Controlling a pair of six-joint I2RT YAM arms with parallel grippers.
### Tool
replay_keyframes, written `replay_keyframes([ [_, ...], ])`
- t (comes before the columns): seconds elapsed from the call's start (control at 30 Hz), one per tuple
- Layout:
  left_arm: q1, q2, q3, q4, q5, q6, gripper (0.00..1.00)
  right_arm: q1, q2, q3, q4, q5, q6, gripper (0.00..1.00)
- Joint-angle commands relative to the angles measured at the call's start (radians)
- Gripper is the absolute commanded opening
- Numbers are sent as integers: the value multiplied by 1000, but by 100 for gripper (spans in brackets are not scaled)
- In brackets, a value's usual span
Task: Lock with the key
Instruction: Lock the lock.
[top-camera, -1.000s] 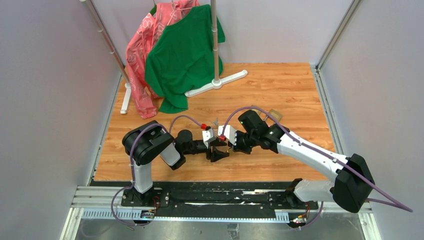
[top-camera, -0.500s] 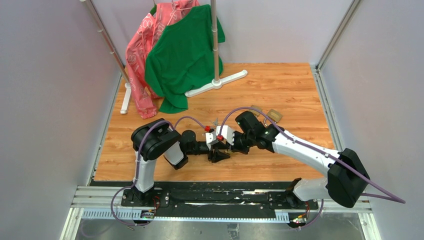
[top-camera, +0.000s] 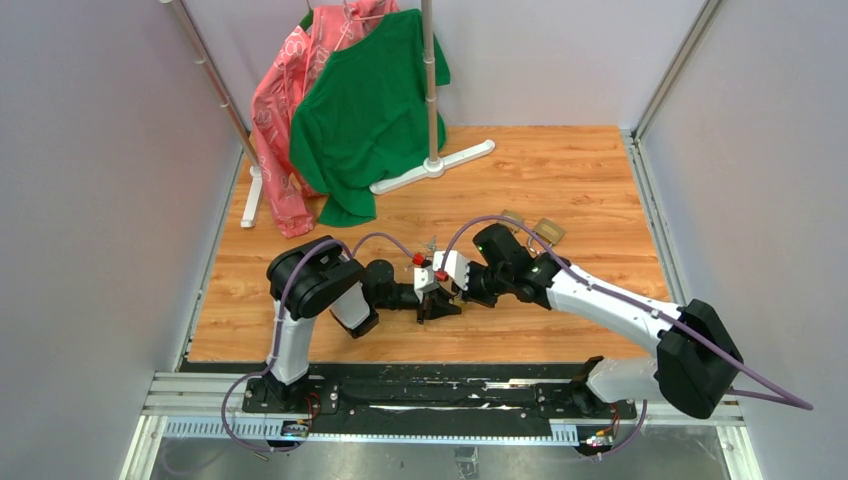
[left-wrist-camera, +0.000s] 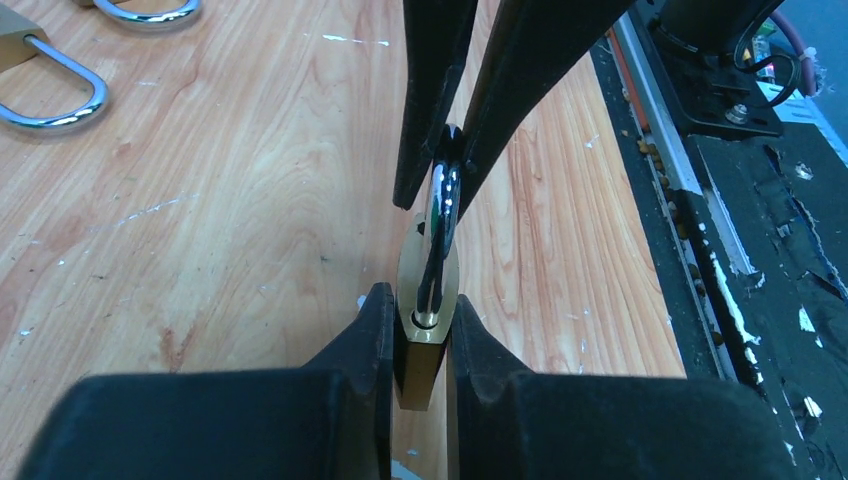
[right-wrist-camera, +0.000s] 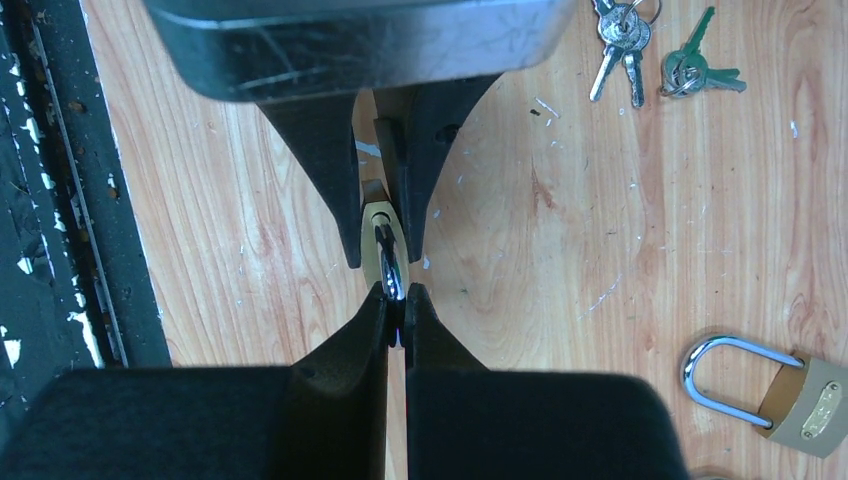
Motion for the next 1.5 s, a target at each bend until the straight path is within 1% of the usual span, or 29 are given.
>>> replay_keyframes([
  [0.0, -9, 15, 16, 40, 19, 7, 0, 15, -19, -53, 50, -27, -40, 0],
  [0.1, -9, 14, 14, 41, 34, 19, 0, 15, -37, -108, 86, -45, -86, 0],
  [0.23, -9, 16, 17, 40, 38, 22, 0, 15, -73, -175, 127, -95, -105, 0],
  [0.33, -10, 19, 20, 39, 53, 31, 0, 15, -67, -222, 172, -103, -126, 0],
  [0.43, -10, 22, 24, 35, 31, 19, 0, 12, -34, -186, 106, -112, -146, 0],
  [0.5, -9, 21, 29, 23, 7, 7, 0, 12, 11, -139, 9, -153, -149, 0],
  [0.53, -8, 19, 31, 14, -17, -1, 0, 12, 33, -110, -41, -175, -124, 0],
  [0.6, -4, 13, 21, 13, -25, -5, 0, 12, 45, -84, -59, -203, -39, 1],
  [0.63, -3, 9, 12, 19, -8, 8, 0, 13, 39, -91, -37, -210, -7, 8],
  [0.67, -3, 6, 3, 21, 15, 26, 0, 13, 27, -98, -17, -207, 19, 22],
  [0.7, -2, 1, -6, 21, 33, 43, 0, 13, 17, -95, -12, -199, 25, 33],
  [0.73, 0, -3, -11, 18, 38, 51, 0, 12, 7, -83, -16, -187, 23, 41],
  [0.83, 2, -11, -5, -36, 26, 61, 0, 12, -23, -35, -69, -170, 9, 53],
  [0.93, 2, -9, 6, -62, 38, 100, 0, 8, -54, 29, -151, -131, -4, 63],
  [0.97, 1, -8, 6, -64, 45, 104, 0, 4, -71, 48, -166, -109, -2, 69],
  [1.0, 0, -7, 8, -66, 47, 105, 0, -1, -80, 70, -177, -85, -2, 72],
  [1.03, -1, -6, 9, -68, 50, 107, 0, -8, -98, 90, -188, -69, 0, 77],
  [1.07, -2, -5, 9, -67, 51, 110, 0, -17, -110, 107, -191, -56, 7, 78],
  [1.1, -4, -5, 8, -67, 51, 112, 0, -26, -115, 123, -191, -47, 14, 79],
  [1.17, -6, -5, 7, -63, 43, 113, 0, -31, -114, 144, -195, -30, 11, 73],
  [1.27, -6, -5, 6, -61, 40, 111, 0, -32, -73, 158, -217, -35, 35, 55],
  [1.3, -6, -5, 6, -63, 41, 112, 0, -31, -51, 181, -246, -66, 58, 54],
  [1.37, -6, -5, 6, -63, 44, 113, 0, -32, -8, 215, -308, -84, 124, 59],
  [1.4, -6, -4, 6, -64, 43, 113, 0, -32, 11, 241, -338, -89, 166, 59],
  [1.47, -6, -4, 6, -64, 44, 113, 0, -30, 38, 249, -360, -86, 233, 56],
])
